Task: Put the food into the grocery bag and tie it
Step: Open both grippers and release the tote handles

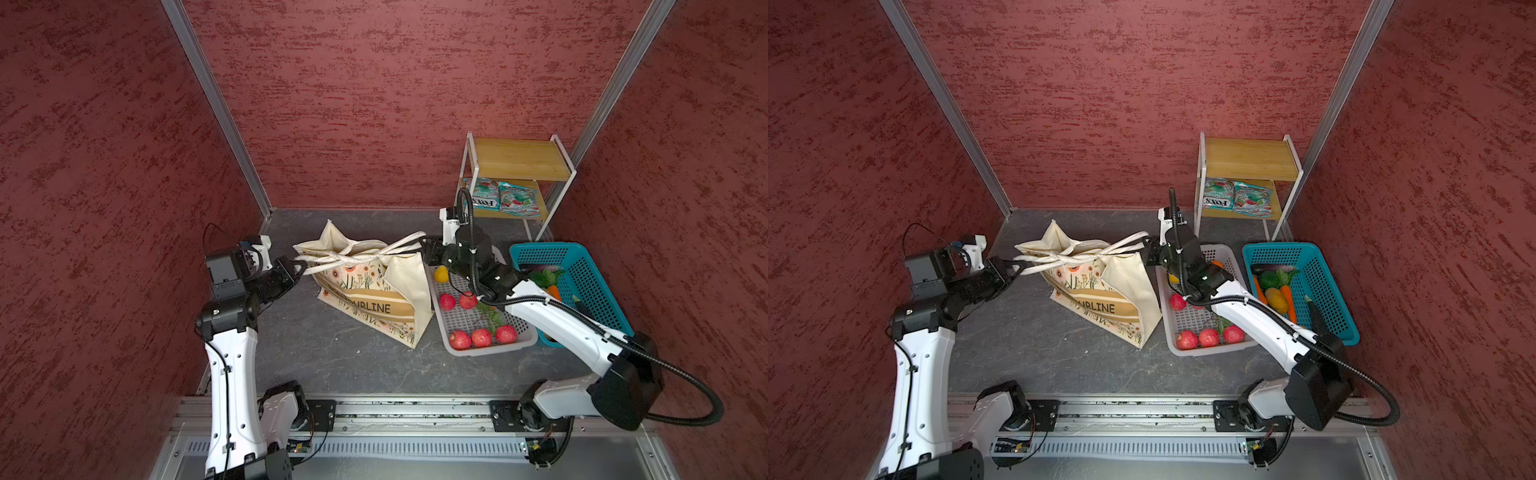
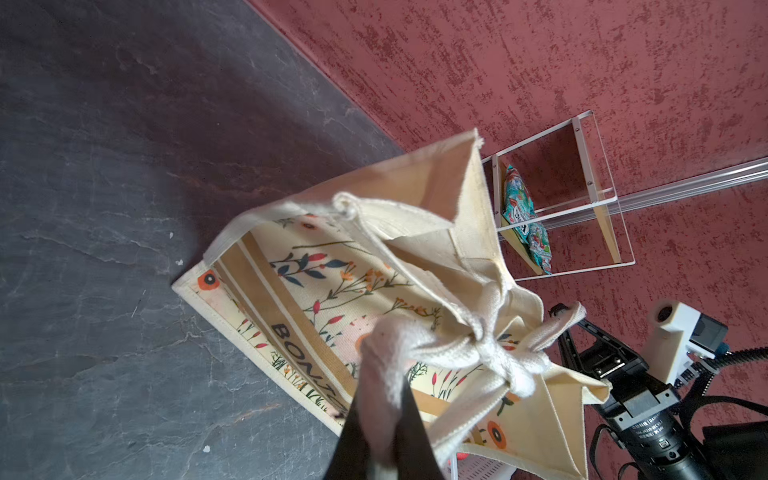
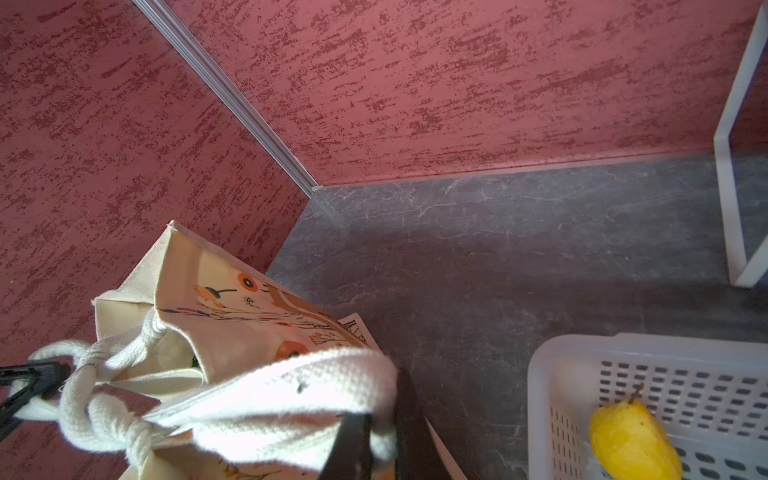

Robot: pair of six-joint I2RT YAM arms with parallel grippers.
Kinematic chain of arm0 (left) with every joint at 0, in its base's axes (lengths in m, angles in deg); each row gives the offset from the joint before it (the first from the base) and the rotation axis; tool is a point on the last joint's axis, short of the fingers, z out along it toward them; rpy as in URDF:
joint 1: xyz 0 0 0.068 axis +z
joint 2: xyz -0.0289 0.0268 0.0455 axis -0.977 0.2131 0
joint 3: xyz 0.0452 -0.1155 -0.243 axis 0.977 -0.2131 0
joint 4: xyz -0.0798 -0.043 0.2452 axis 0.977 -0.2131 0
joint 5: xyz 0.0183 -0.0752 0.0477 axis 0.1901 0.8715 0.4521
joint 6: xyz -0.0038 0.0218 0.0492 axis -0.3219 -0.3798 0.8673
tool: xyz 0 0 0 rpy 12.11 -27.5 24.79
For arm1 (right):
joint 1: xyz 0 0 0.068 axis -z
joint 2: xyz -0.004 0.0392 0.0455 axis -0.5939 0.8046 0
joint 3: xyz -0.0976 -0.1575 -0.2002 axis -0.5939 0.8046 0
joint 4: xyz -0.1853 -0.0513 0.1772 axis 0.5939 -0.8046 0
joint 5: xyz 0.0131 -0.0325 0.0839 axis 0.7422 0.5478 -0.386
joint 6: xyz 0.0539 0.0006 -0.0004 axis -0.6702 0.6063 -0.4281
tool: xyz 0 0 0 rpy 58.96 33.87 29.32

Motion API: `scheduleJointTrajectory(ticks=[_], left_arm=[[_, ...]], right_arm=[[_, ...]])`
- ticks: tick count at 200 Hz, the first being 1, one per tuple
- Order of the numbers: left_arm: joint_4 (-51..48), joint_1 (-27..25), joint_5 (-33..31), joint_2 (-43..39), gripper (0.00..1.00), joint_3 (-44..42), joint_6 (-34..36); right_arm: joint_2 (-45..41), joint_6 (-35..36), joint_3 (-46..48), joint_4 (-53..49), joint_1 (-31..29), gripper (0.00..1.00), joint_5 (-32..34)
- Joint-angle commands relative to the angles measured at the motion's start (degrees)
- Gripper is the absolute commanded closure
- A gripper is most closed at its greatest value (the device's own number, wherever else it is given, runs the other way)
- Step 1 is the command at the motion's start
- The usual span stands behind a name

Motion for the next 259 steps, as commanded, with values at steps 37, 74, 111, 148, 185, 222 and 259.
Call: scheduleJointTrajectory(ticks=[37,74,111,148,185,222,259], left_arm=[[4.72,9.70,-29.42,3.12,1.00,-2.75,3.58],[10.20,10.09,-15.42,1.87,1.00,-2.94,0.49],[14.14,0.51,-4.27,1.05,1.00,2.34,-0.40],[12.61,-18.20,-9.09,3.95,1.00,10.57,1.75],[12.96,-30.62,-14.61,8.08,1.00,13.22,2.10],[15.04,-39.26,-18.70,10.26,0.84,13.49,2.41],[14.47,-40.51,-20.58,9.01,0.60,13.20,3.08]], right_arm=[[-4.90,-3.30,4.99,-5.94,17.63,1.00,30.27],[-6.87,-2.62,5.73,-3.24,18.48,1.00,25.03],[-7.07,0.68,3.95,2.87,17.36,1.00,10.66],[-4.38,5.37,-1.59,4.20,11.33,1.00,3.17],[-1.01,9.19,-6.27,2.75,5.25,1.00,0.81],[0.43,12.42,-7.36,3.62,1.22,1.00,-0.97],[-0.61,15.38,-6.48,4.33,-0.35,1.00,-1.58]])
